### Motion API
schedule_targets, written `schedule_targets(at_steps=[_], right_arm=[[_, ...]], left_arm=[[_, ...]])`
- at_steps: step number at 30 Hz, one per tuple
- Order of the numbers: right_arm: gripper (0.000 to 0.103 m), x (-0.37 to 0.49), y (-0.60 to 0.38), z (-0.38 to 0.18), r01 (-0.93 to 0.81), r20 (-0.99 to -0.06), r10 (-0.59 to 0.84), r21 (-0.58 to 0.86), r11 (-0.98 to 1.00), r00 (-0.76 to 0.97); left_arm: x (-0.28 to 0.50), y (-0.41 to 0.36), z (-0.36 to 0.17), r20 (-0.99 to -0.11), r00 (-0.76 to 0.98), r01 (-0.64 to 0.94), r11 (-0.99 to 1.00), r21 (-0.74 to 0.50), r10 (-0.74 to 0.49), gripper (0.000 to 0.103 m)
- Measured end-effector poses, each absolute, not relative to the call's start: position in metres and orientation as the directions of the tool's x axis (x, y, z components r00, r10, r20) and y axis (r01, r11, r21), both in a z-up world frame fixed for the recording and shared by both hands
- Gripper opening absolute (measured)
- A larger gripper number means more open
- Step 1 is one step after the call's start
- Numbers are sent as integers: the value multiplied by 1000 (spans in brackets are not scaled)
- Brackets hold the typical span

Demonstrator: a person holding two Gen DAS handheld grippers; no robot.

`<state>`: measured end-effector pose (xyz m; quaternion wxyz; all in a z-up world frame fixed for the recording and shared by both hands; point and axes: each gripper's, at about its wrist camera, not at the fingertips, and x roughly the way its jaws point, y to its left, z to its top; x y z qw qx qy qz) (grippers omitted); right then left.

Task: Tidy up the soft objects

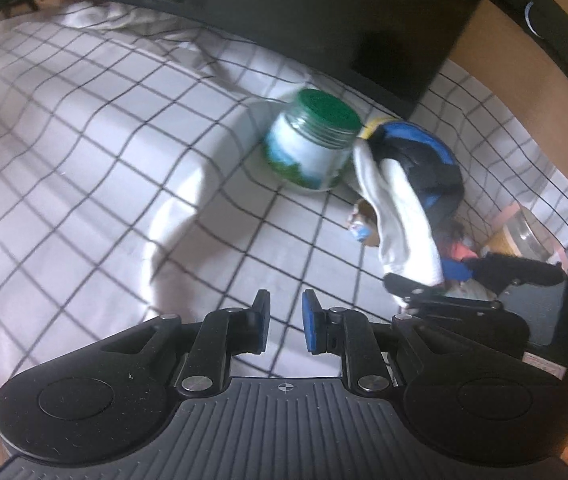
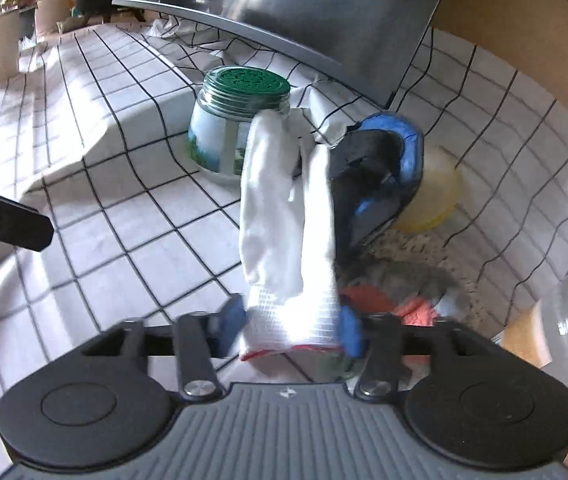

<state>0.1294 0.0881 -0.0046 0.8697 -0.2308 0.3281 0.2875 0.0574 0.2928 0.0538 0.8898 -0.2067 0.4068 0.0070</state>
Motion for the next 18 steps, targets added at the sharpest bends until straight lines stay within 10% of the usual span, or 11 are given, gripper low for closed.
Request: schedule_targets(at_steps=[14,18], right_arm=[[13,70,75,15,-714,-731,511,47,699,452],[25,61,66,18,-714,-721,519,47,698,460]], left_arm=[[72,260,52,-721,653,-106,916,-387,-229,19],[76,251,53,-722,652,-100,918,-384,-231,19]])
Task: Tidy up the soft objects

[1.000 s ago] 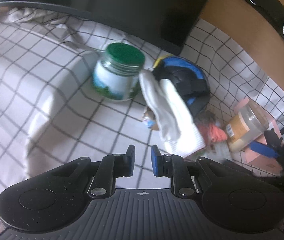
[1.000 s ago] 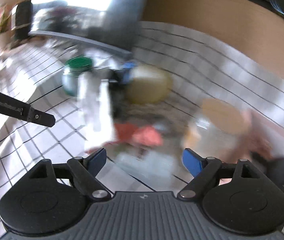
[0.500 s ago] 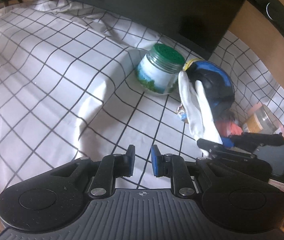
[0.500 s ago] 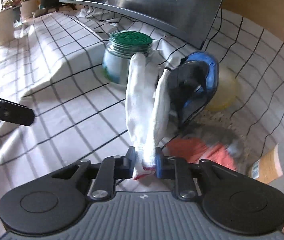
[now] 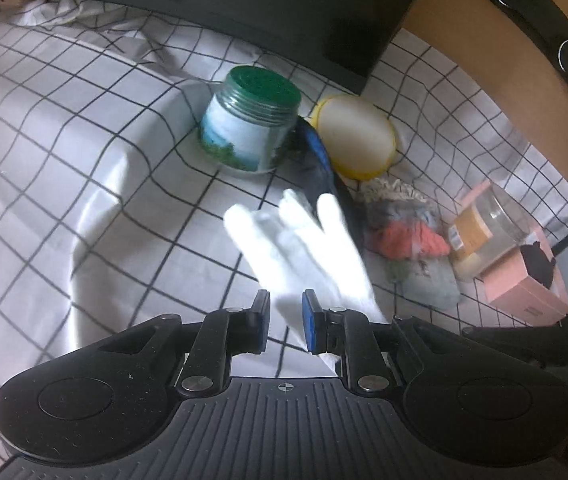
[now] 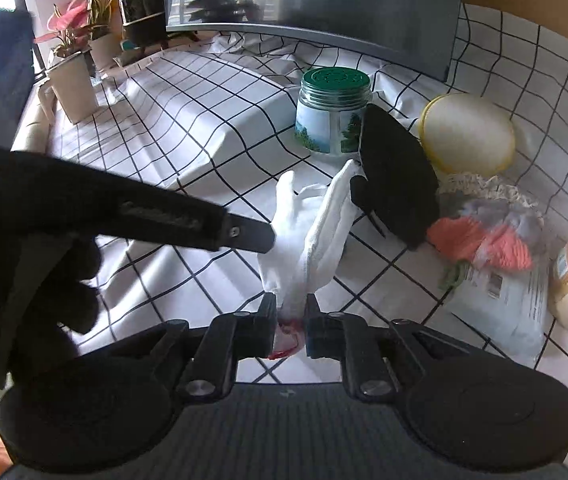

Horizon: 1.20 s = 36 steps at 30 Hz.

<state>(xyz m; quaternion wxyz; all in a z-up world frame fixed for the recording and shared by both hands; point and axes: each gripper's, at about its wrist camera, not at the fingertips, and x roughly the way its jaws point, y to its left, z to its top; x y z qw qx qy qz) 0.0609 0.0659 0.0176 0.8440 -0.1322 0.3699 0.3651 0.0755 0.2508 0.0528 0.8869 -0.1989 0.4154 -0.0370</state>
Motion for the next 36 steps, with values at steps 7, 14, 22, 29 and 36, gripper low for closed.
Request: schedule_targets(at_steps=[7,14,22,29,36], right_arm=[[72,46,30,28,-665,-663,468,-62,744,585],[77,56,-35,12,-509,-669,317,-107,854,673],[82,78,-86,-16,-369,-692,229,-58,928,685],[92,84,-93,-27,-350,-687,255,0,937,681],[103,85,-90,-31,-356,-666,263,-5,934,698]], left_arm=[[86,235,66,-697,701,-119,939,-322,-150,19],[111,197,62,-712,693,-75,972,-223,-110,19],[119,176,48,-729,684,-81,996,-41,25,30],[122,169,43,-756,654,-52,998,-31,10,35],[111,173,47,-746,661,-1,993,-118,-88,38]])
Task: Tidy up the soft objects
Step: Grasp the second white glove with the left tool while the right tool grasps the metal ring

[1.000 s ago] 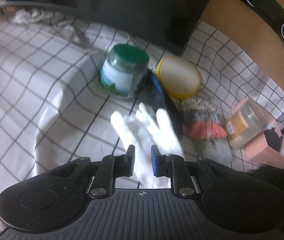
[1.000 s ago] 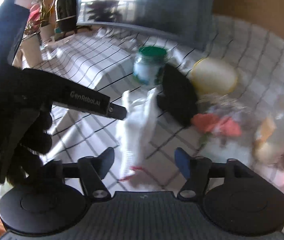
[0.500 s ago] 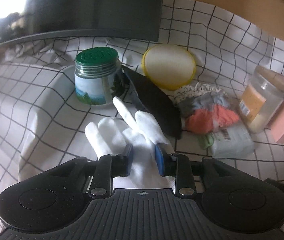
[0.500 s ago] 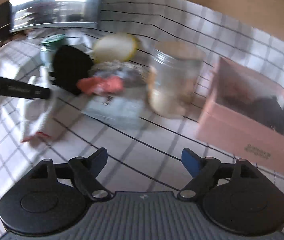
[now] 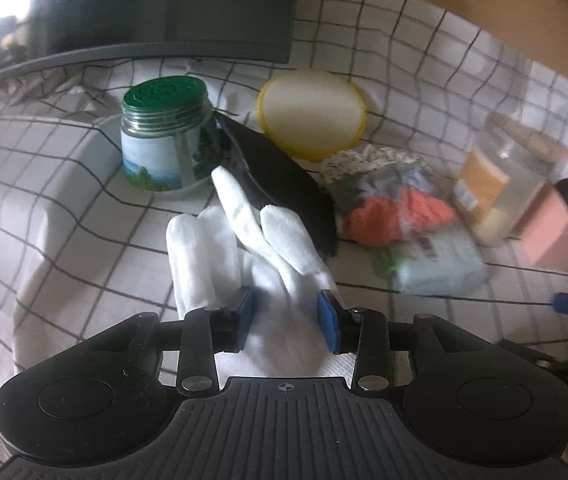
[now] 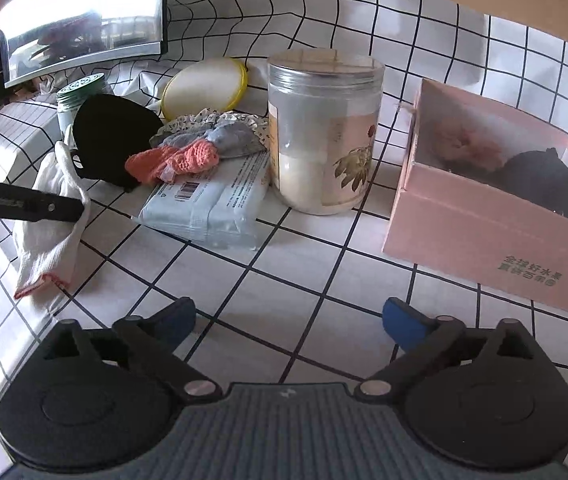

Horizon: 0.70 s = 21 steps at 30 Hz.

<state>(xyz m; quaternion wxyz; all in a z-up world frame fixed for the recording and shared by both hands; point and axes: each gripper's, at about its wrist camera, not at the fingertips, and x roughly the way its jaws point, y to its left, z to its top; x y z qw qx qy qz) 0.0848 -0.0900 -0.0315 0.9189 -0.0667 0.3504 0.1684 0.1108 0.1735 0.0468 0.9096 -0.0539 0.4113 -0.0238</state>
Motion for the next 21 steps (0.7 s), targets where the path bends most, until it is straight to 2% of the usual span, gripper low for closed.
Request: schedule_targets(at_steps=[2,5,9,14,17,21], right_arm=[[103,83,-91,-33,-354,-654,265,-4,935,709],[103,83,-91,-33,-353,-645,267,-4,936,716],[103,83,-90,-34,-352,-642,266,-5,936,719],[103,83,-90,-34,-351,-640,266,-6,937,721],[103,83,-90,-34,-350,-640,265,-6,937,721],[103,83,-90,-34,-350,-640,265,-6,937,721]], left_arm=[[92,182,56,-695,713,-24,988,-150,-88,39],[72,192,67,-644,765,-127,986,-105,30,38],[77,210,61,-691,720,-243,954,-178,55,38],[97,231,43,-735,675,-344,856,-387,-61,38],[102,225,44,-715,690,-298,857,-420,-111,38],[108,191,54,-660,732,-79,941,-330,-170,38]])
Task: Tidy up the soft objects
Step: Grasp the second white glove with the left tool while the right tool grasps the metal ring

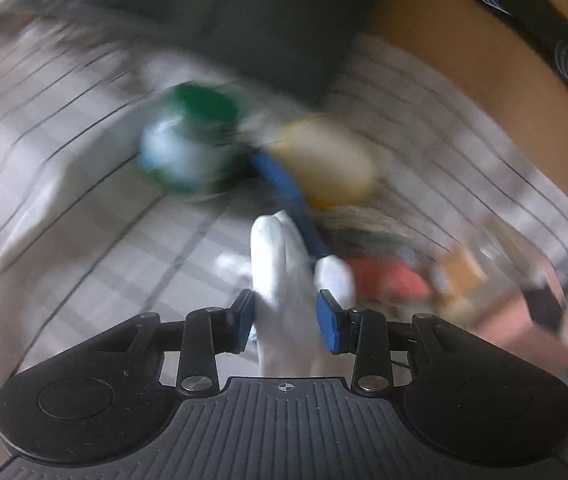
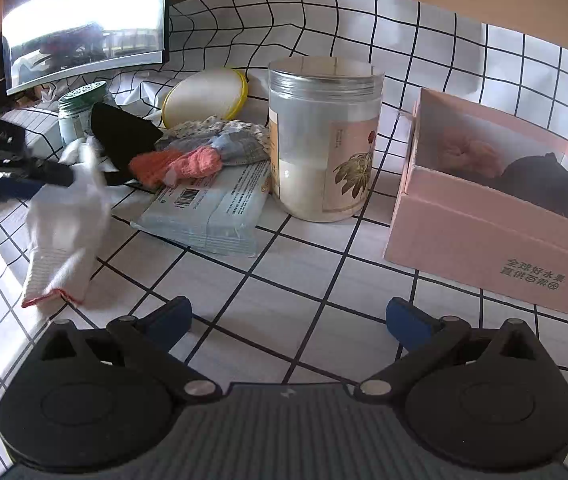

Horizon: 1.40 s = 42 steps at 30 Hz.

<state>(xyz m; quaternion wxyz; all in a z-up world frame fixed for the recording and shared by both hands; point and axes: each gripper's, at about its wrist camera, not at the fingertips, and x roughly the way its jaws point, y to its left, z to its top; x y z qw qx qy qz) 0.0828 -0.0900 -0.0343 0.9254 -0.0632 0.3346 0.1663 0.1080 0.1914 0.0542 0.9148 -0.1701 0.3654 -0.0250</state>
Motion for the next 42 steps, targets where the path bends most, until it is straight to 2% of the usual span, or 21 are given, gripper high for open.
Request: schedule_targets(at_steps=[4,10,14,21,27,28,29,32,36,42], right_arm=[[103,83,-90,-34,-351,-640,266,-6,937,721],[103,82,-89,-34,-350,-640,265,-7,937,721],[103,82,-90,-34,-352,-641,266,-7,936,720],[103,83,-92,-33,-372,-649,281,-3,928,707],[103,83,-91,-33,-372,-648,280,-5,928,708],[103,83,-91,-33,-371,-647,279,-6,929,709],[103,82,-91,-34,-369,-647,277,-7,929,710],[103,83,-90,-34,-368,-645,276,-9,930,712],[103,83,-90,-34,-368,-646,276,-9,930,712],[103,84,-90,-34,-370,-648,275,-11,929,710]], left_arm=[[109,154,50,-684,710,59,981,-183,-170,39],[109,138,40,-716,684,89,990,-113,-143,47],[117,144,36,-730,664,67,986,-153,-159,50],[115,153,39,-752,631,26,975,-221,-188,48],[93,169,49,-710,673,32,967,-254,-209,47],[90,173,53,-706,679,35,969,-243,-201,31],[86,180,57,-705,686,28,975,-222,-180,11],[73,209,74,-689,711,2,980,-201,-143,9],[57,239,96,-669,742,-34,995,-89,-34,9],[53,268,95,-662,747,-140,988,-65,62,9]])
